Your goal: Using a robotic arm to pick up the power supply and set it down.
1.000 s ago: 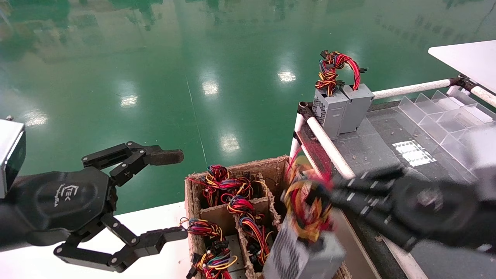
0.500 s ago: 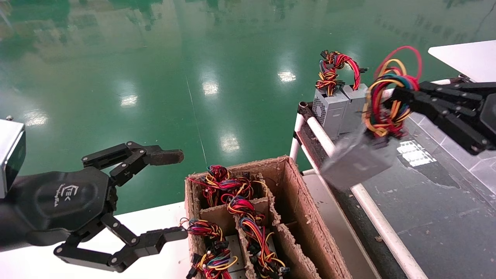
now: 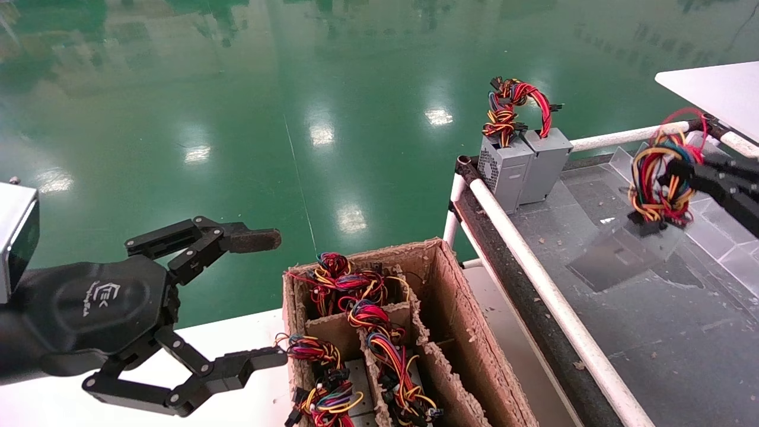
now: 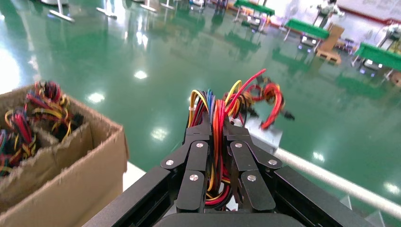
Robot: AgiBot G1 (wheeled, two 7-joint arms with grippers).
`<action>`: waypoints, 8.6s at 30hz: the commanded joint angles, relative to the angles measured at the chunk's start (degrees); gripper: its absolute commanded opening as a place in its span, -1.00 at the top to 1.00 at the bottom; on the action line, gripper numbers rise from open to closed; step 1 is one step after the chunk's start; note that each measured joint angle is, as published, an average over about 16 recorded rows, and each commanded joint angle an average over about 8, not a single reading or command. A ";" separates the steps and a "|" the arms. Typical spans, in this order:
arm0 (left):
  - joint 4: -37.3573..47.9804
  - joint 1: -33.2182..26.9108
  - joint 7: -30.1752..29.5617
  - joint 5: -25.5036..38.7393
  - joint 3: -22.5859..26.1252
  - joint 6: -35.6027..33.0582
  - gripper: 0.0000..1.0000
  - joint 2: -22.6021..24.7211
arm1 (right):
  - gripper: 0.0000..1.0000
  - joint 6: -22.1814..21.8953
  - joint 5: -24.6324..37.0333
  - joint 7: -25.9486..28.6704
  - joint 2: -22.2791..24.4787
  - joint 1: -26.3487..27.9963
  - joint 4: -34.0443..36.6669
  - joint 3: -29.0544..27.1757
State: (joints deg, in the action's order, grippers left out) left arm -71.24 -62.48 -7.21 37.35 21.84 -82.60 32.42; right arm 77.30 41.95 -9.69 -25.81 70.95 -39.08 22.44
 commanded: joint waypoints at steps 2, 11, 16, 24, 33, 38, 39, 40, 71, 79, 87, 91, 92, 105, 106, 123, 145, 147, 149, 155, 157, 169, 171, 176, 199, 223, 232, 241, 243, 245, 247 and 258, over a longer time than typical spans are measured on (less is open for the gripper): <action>0.00 0.00 0.00 0.00 0.00 0.00 -1.00 0.00 | 1.00 0.92 0.71 -0.74 0.12 0.08 2.02 0.38; 0.00 0.00 0.00 0.00 0.00 0.00 -1.00 0.00 | 1.00 2.54 5.51 -1.48 -2.92 4.11 5.97 3.15; 0.00 0.00 0.00 0.00 0.00 0.00 -1.00 0.00 | 1.00 2.53 9.24 -2.18 -6.06 7.89 8.59 5.17; 0.00 0.00 0.00 0.00 0.00 0.00 -1.00 0.00 | 1.00 1.62 14.34 -4.38 -11.84 14.73 15.12 7.81; 0.00 0.00 0.00 0.00 0.00 0.00 -1.00 0.00 | 1.00 0.81 17.63 -7.84 -18.18 20.87 23.32 9.64; 0.00 0.00 0.00 0.00 0.00 0.00 -1.00 0.00 | 1.00 -0.03 18.40 -9.83 -20.86 23.48 27.24 10.01; 0.00 0.00 0.00 0.00 0.00 0.00 -1.00 0.00 | 1.00 -0.27 18.50 -10.20 -21.34 23.92 27.97 10.05; 0.00 0.00 0.00 0.00 0.00 0.00 -1.00 0.00 | 1.00 -0.51 18.58 -10.55 -21.77 24.32 28.65 10.08; 0.00 0.00 0.00 -0.01 0.01 0.00 -1.00 0.00 | 1.00 -15.14 19.33 -14.26 -34.30 28.93 37.73 10.26; 0.00 0.00 0.00 -0.01 0.01 0.00 -1.00 0.00 | 1.00 -16.31 19.51 -14.77 -35.56 29.72 38.05 10.39; 0.00 0.00 0.01 -0.01 0.01 0.00 -1.00 0.00 | 1.00 -18.48 18.77 -14.97 -36.30 30.42 38.58 9.86; 0.00 0.00 0.01 -0.01 0.01 0.00 -1.00 0.00 | 0.23 -18.91 18.71 -15.02 -36.58 30.51 38.73 9.81; 0.00 0.00 0.01 -0.01 0.01 0.00 -1.00 0.00 | -0.02 -18.94 18.72 -15.03 -36.62 30.50 38.77 9.82; 0.00 0.00 0.01 -0.01 0.01 0.00 -1.00 0.00 | -1.00 -17.88 18.86 -15.10 -36.12 30.61 38.85 9.92; 0.00 0.00 0.01 -0.01 0.01 0.00 -1.00 0.00 | -1.00 -17.81 18.87 -15.11 -36.08 30.64 38.85 9.93; 0.00 0.00 0.01 -0.01 0.01 0.01 -1.00 -0.01 | -1.00 -22.70 13.95 -13.04 -34.52 32.49 40.48 6.60; 0.01 0.01 0.01 -0.01 0.01 0.02 -1.00 -0.01 | -1.00 -49.46 10.05 -16.77 -42.34 31.89 39.41 4.26; 0.01 0.01 0.01 -0.01 0.01 0.02 -1.00 -0.01 | -1.00 -48.96 10.24 -16.59 -42.28 31.75 39.52 4.39; 0.01 0.01 0.01 -0.02 0.01 0.02 -1.00 -0.01 | -1.00 -48.45 10.48 -16.41 -42.22 31.60 39.63 4.56; 0.01 0.01 0.01 -0.02 0.01 0.02 -1.00 -0.01 | -1.00 -47.12 11.24 -15.74 -41.93 31.21 39.92 5.07; 0.01 0.01 0.01 -0.02 0.01 0.02 -1.00 -0.01 | -1.00 -46.74 11.40 -15.42 -41.80 31.14 39.98 5.18; 0.01 0.01 0.01 -0.02 0.01 0.02 -1.00 -0.01 | -1.00 -44.46 12.36 -13.37 -41.18 31.35 39.90 5.82; 0.01 0.01 0.01 -0.02 0.01 0.02 -1.00 -0.01 | -1.00 -44.15 12.60 -13.03 -41.15 31.30 39.96 5.98; 0.01 0.01 0.01 -0.02 0.02 0.02 -1.00 -0.01 | -1.00 -43.56 13.39 -11.97 -41.14 31.07 40.31 6.51; 0.01 0.01 0.01 -0.02 0.02 0.02 -1.00 -0.01 | -1.00 -50.52 15.75 -6.08 -42.52 31.56 40.64 8.13; 0.01 0.01 0.01 -0.02 0.02 0.02 -1.00 -0.01 | -1.00 -46.98 18.01 -1.77 -43.30 31.54 39.91 9.62; 0.01 0.01 0.01 -0.02 0.02 0.02 -1.00 -0.01 | -1.00 -45.59 18.45 -0.71 -43.33 31.66 39.69 9.92; 0.01 0.01 0.01 -0.02 0.02 0.02 -1.00 -0.01 | -1.00 -44.77 19.17 0.00 -42.97 31.41 39.86 10.42; 0.01 0.01 0.01 -0.02 0.02 0.02 -1.00 -0.01 | -1.00 -44.46 19.41 0.21 -42.76 31.37 39.95 10.58; 0.01 0.01 0.01 -0.02 0.02 0.02 -1.00 -0.01 | -1.00 -44.02 19.68 0.44 -42.51 31.35 40.02 10.77; 0.01 0.01 0.01 -0.02 0.02 0.02 -1.00 -0.01 | -1.00 -43.42 19.96 0.72 -42.19 31.39 40.07 10.96; 0.01 0.01 0.02 -0.02 0.03 0.02 -1.00 -0.02 | -1.00 -37.25 21.20 3.38 -39.62 32.38 40.19 11.80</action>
State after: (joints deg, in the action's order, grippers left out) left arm -71.23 -62.48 -7.20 37.33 21.86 -82.58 32.41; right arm 40.05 63.25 -6.34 -65.44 103.28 1.11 34.31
